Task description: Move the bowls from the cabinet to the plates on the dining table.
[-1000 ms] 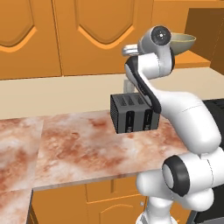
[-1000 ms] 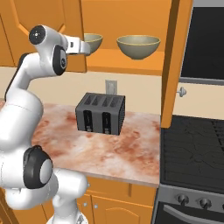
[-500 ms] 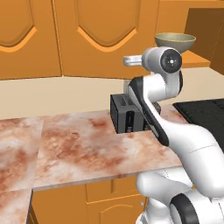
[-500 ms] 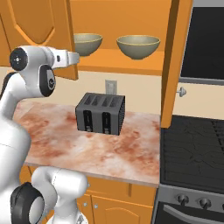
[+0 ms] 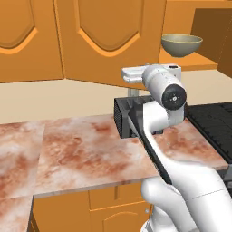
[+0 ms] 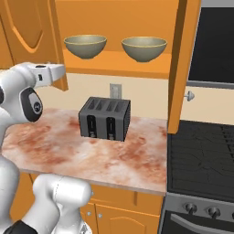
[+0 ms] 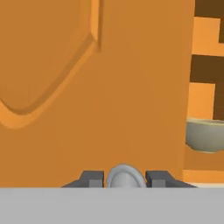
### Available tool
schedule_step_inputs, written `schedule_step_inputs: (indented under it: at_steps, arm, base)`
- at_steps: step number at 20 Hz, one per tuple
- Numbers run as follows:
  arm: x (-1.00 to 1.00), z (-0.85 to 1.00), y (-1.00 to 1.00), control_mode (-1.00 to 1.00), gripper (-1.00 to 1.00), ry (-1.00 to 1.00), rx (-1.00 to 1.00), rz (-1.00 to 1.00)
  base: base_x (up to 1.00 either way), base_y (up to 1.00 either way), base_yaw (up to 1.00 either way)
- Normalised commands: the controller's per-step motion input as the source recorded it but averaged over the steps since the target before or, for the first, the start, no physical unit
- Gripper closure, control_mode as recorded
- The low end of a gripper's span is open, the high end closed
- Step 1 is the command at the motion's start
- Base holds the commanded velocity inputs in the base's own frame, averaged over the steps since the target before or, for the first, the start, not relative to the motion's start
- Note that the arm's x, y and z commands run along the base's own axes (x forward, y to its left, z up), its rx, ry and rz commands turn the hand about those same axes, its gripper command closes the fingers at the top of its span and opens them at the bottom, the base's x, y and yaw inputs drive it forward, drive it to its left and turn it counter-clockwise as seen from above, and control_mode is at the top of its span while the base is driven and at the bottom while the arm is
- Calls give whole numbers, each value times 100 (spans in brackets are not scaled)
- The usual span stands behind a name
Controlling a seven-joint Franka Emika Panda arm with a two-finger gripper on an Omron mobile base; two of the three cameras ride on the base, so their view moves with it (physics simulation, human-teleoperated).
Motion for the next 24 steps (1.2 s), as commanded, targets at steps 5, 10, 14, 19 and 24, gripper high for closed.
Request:
schedule_step_inputs:
  at_steps: [5,10,14,19,24]
  arm:
    - [-54,6,43,-100,-100,-13,0,0]
    - [-82,26,-2,-100,-100,-16,8,0]
    - [-95,31,-36,-100,-100,-16,18,1]
    - [-73,19,-61,-100,-100,-12,18,2]
    - [-35,1,-62,-100,-100,-3,18,3]
  base:
    - [0,0,0]
    - [0,0,0]
    - [0,0,0]
    - [0,0,0]
    - [0,0,0]
